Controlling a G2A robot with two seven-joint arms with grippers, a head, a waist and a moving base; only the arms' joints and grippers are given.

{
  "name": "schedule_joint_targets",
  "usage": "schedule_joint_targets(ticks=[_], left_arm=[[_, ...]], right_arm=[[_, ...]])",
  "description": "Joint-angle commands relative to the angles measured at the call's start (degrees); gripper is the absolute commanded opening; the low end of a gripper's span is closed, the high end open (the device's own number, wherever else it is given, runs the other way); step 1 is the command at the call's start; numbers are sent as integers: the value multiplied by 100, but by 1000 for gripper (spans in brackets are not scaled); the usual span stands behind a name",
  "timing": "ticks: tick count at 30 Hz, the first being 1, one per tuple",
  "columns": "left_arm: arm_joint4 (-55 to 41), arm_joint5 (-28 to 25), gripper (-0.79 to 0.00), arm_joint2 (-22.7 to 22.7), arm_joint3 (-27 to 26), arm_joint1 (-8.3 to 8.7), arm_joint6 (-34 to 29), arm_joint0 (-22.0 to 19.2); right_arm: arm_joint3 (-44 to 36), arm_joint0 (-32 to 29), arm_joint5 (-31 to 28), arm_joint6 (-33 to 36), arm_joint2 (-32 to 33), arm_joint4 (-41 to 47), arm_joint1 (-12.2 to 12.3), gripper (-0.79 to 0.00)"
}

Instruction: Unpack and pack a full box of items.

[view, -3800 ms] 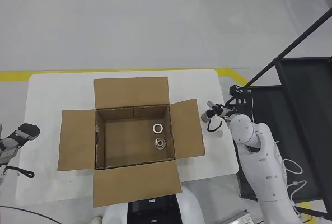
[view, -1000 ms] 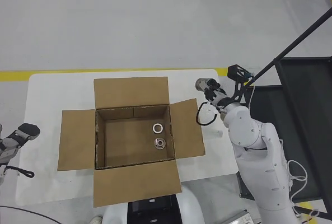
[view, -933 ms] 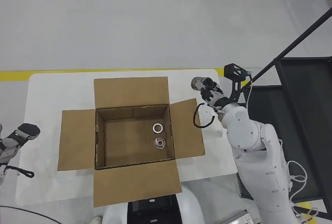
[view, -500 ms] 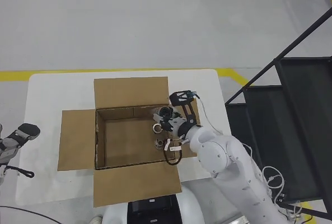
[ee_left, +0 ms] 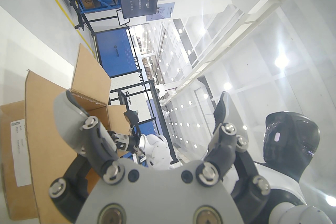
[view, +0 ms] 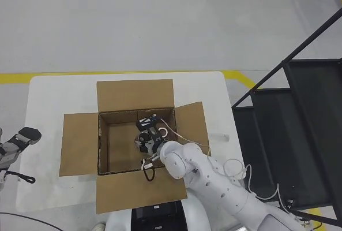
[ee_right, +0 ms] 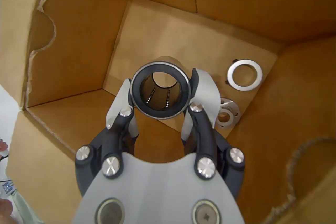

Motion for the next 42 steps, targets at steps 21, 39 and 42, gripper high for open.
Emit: schedule_joint_targets(ticks=[21,39,42], left_arm=[[333,123,0,64,-126,-32,211,-48],[1596,506,0,157,-641,26,-420,-12],[1949,801,0,-16,-764,65,-561,143]], right_arm=[[1315,674,1120,-225,-895,-1113,-623,0],[-2279,-1513,-1205,405,1664,-209,101,0],[-2676,-1834,-1659,539,2116,157,191,0]])
